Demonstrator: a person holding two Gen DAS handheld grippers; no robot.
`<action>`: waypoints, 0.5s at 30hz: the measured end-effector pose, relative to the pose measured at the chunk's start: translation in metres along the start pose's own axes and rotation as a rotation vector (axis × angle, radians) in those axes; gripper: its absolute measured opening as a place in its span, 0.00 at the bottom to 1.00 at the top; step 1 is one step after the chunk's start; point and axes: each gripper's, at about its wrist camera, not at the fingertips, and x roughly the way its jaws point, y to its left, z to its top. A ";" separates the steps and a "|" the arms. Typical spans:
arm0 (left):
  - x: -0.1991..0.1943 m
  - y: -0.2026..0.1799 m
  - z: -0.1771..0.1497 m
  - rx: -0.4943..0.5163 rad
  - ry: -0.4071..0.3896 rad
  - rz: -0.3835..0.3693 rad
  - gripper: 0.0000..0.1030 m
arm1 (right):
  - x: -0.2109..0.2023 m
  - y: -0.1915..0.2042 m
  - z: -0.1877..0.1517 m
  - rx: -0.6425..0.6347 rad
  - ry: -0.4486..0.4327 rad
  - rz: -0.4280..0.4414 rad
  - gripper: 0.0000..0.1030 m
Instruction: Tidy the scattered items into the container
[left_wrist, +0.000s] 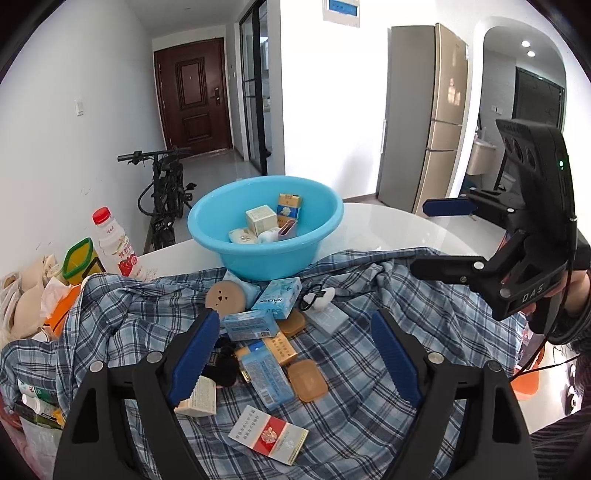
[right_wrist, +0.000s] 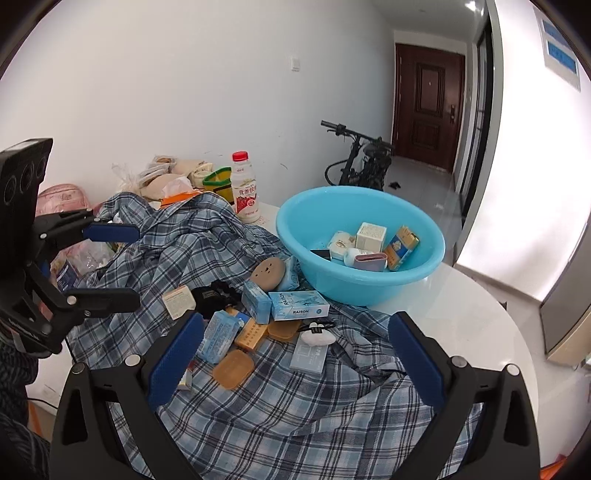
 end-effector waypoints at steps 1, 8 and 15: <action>-0.004 -0.002 -0.003 0.001 -0.012 0.004 0.83 | -0.004 0.003 -0.004 0.001 -0.014 0.002 0.97; -0.023 -0.008 -0.040 -0.062 -0.126 0.067 0.84 | -0.029 0.013 -0.037 0.049 -0.136 0.013 0.97; -0.033 -0.011 -0.066 -0.081 -0.298 0.235 1.00 | -0.044 0.023 -0.068 0.084 -0.253 -0.143 0.99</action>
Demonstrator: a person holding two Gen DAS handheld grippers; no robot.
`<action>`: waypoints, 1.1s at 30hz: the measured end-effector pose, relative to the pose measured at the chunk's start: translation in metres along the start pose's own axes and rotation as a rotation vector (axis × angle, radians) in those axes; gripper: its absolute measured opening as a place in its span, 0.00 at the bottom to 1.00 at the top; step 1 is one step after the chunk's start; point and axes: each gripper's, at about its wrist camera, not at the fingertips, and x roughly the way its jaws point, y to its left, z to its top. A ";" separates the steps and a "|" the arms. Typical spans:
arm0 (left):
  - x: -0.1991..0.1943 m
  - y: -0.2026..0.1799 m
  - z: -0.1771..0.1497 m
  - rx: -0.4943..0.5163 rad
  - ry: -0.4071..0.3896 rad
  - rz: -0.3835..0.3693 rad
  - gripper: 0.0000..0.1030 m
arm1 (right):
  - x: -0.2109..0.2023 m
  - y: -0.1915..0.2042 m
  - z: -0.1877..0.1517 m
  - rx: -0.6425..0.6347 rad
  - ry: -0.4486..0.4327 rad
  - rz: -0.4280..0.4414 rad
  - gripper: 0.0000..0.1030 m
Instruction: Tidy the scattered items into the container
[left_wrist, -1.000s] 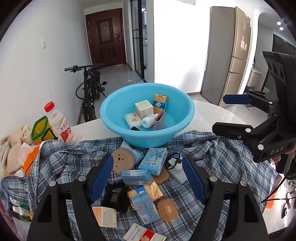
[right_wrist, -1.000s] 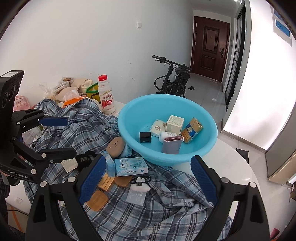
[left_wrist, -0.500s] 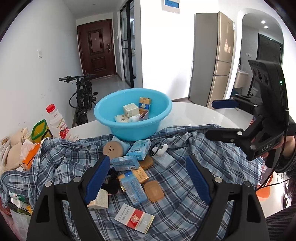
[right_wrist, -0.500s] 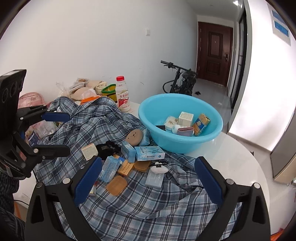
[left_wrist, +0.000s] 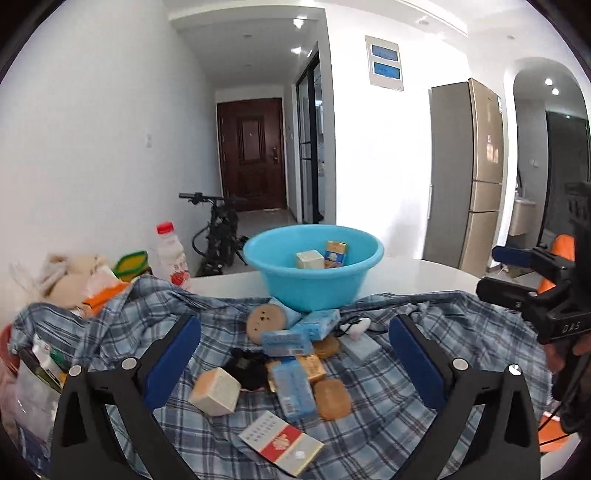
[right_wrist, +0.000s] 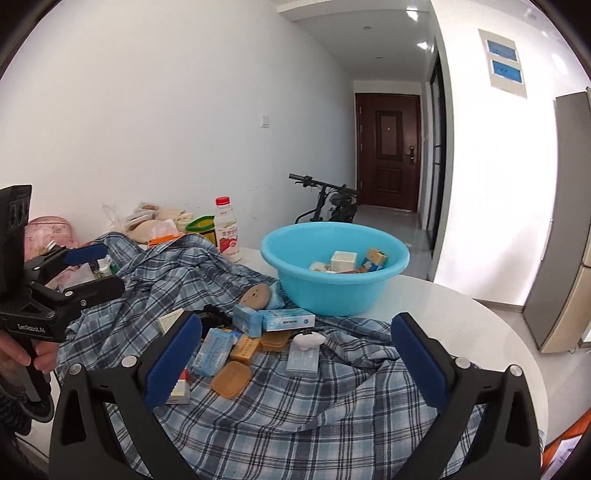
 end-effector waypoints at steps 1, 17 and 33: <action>0.000 -0.002 -0.003 0.013 -0.012 0.021 1.00 | -0.001 0.000 -0.003 0.008 0.000 -0.016 0.99; -0.007 -0.010 -0.065 -0.114 -0.087 0.102 1.00 | 0.003 0.001 -0.067 0.084 -0.088 -0.124 0.99; 0.020 -0.029 -0.093 -0.123 -0.101 0.175 1.00 | 0.004 0.013 -0.090 0.063 -0.226 -0.139 0.99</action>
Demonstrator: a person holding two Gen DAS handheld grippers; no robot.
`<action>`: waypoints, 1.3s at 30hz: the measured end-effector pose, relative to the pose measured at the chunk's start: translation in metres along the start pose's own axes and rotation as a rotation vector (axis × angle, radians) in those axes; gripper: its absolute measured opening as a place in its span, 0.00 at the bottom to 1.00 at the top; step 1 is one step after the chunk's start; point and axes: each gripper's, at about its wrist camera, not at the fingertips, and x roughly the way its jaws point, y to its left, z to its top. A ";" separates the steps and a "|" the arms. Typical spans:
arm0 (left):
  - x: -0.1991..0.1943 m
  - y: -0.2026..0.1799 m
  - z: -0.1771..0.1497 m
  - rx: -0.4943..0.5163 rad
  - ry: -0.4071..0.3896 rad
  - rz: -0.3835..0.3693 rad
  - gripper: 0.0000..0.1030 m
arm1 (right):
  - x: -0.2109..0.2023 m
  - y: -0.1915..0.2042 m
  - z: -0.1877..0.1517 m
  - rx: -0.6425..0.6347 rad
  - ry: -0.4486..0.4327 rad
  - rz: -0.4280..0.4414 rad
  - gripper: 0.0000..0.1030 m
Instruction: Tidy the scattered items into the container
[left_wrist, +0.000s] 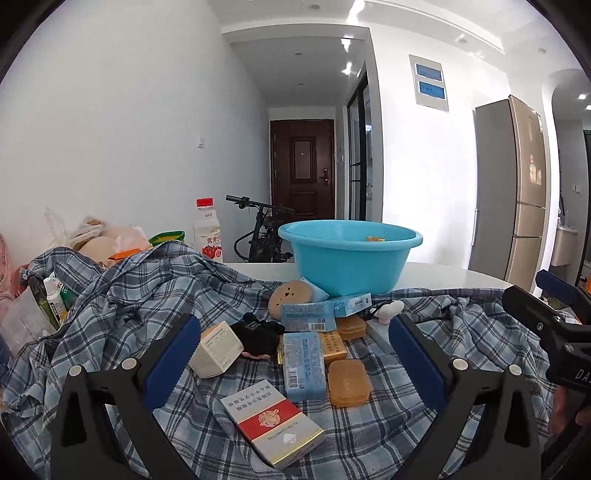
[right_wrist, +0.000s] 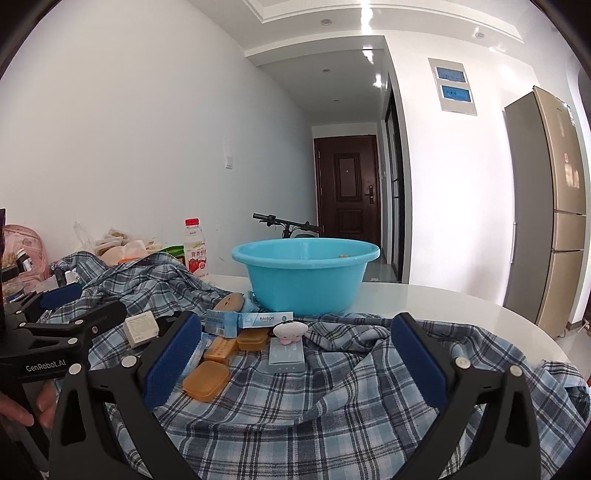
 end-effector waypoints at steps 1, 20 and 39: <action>0.000 -0.002 -0.002 0.004 -0.007 0.004 1.00 | 0.000 0.000 0.000 0.000 -0.003 0.001 0.99; 0.007 -0.006 -0.018 -0.006 -0.041 0.016 1.00 | 0.001 0.002 -0.011 0.002 -0.034 -0.002 0.99; 0.015 -0.005 -0.021 -0.020 0.003 -0.006 1.00 | 0.024 0.008 -0.017 -0.036 0.091 -0.039 0.99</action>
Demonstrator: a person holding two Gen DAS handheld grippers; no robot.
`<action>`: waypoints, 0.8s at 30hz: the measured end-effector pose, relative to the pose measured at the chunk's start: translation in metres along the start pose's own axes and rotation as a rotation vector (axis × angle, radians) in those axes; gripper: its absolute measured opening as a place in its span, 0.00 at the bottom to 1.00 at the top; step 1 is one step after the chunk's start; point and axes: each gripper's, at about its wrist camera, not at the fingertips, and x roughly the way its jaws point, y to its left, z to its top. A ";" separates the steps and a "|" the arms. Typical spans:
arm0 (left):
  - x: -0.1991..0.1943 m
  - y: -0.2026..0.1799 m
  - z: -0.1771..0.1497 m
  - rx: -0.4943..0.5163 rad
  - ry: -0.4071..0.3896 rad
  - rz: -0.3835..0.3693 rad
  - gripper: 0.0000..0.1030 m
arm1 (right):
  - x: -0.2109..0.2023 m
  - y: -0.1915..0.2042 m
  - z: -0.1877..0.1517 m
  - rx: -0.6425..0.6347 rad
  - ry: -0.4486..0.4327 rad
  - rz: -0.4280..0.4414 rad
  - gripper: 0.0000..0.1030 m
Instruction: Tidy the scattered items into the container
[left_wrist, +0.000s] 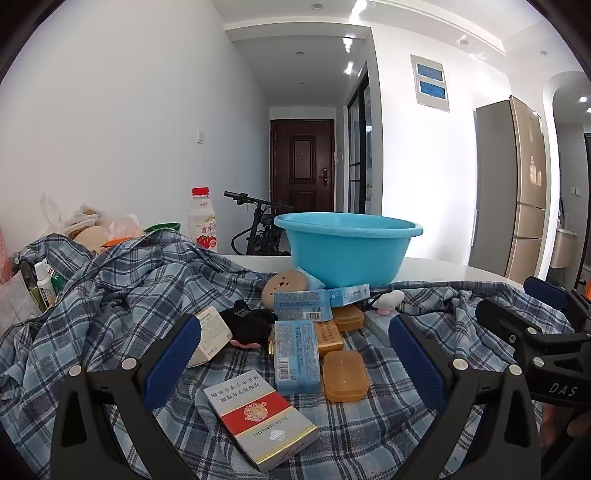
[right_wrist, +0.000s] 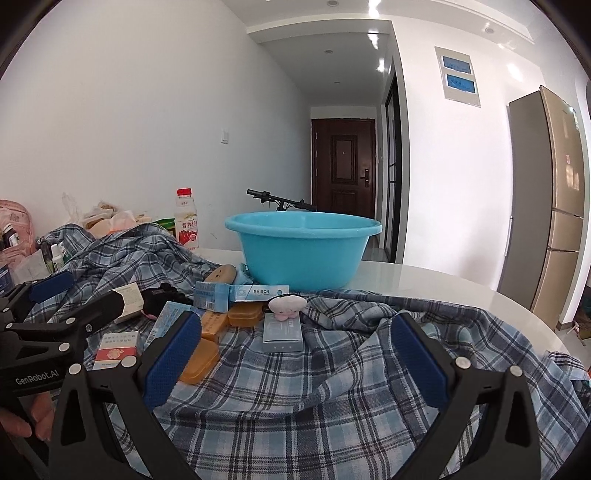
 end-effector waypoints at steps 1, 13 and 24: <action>0.000 0.000 0.000 -0.001 0.000 0.001 1.00 | 0.002 0.000 0.000 0.001 0.010 -0.005 0.99; 0.000 0.000 0.000 -0.006 -0.001 0.015 1.00 | 0.002 -0.002 0.000 0.012 0.015 -0.040 0.99; 0.001 0.000 0.000 -0.008 -0.001 0.020 1.00 | 0.002 -0.001 0.000 0.013 0.016 -0.039 0.99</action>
